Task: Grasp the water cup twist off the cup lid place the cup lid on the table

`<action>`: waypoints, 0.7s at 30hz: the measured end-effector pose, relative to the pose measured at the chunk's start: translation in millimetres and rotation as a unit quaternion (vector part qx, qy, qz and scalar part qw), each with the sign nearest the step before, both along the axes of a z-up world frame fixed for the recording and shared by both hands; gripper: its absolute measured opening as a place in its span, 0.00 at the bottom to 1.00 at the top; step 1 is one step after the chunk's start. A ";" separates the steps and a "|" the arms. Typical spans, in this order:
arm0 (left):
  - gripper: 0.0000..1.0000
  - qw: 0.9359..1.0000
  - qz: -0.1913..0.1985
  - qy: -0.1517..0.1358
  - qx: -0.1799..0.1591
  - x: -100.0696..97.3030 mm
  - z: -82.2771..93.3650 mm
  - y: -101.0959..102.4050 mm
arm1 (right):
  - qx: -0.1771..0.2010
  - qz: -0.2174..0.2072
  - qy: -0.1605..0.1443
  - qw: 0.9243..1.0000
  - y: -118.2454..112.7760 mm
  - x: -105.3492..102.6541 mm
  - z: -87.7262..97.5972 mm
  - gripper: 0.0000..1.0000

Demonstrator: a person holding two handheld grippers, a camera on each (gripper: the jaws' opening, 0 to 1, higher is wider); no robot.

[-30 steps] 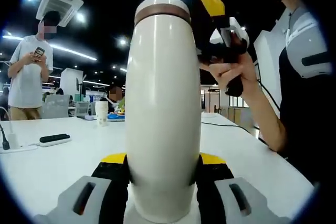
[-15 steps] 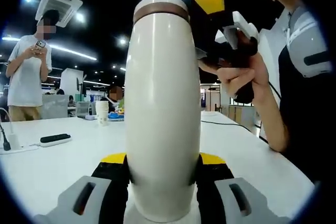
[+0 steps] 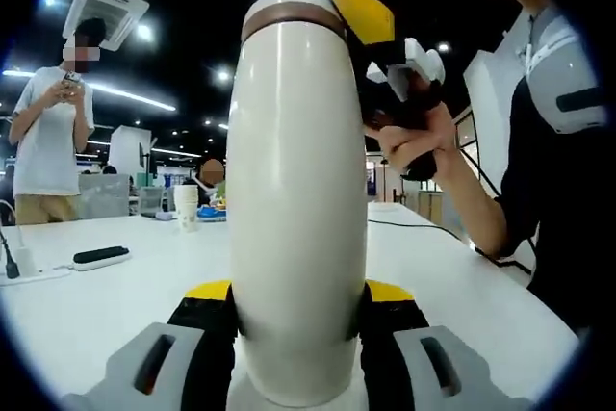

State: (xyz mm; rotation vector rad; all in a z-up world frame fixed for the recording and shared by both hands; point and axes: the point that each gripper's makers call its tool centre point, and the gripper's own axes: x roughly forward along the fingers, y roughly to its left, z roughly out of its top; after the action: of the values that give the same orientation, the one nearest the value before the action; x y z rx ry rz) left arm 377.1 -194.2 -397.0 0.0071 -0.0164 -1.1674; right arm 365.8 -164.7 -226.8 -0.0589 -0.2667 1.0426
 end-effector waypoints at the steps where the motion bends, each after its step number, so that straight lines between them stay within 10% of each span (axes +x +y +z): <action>1: 0.51 1.000 0.000 0.001 0.000 0.0 0.1 -0.1 | -0.012 0.018 -0.012 1.000 1.1 -2.4 -0.4 0.44; 11: 0.51 1.000 -0.002 0.008 -0.002 0.5 -0.2 2.1 | -0.004 0.185 0.014 0.983 7.5 -0.1 -0.9 0.44; 21: 0.51 1.000 -0.002 0.000 0.003 -0.7 -0.9 0.3 | 0.032 0.085 0.036 0.995 -5.4 -3.3 2.1 0.58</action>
State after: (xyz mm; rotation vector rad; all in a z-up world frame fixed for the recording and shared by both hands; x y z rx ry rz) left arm 376.4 -193.9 -397.9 0.0126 -0.0120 -1.1712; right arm 362.5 -170.1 -224.7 0.0590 -0.2422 1.2021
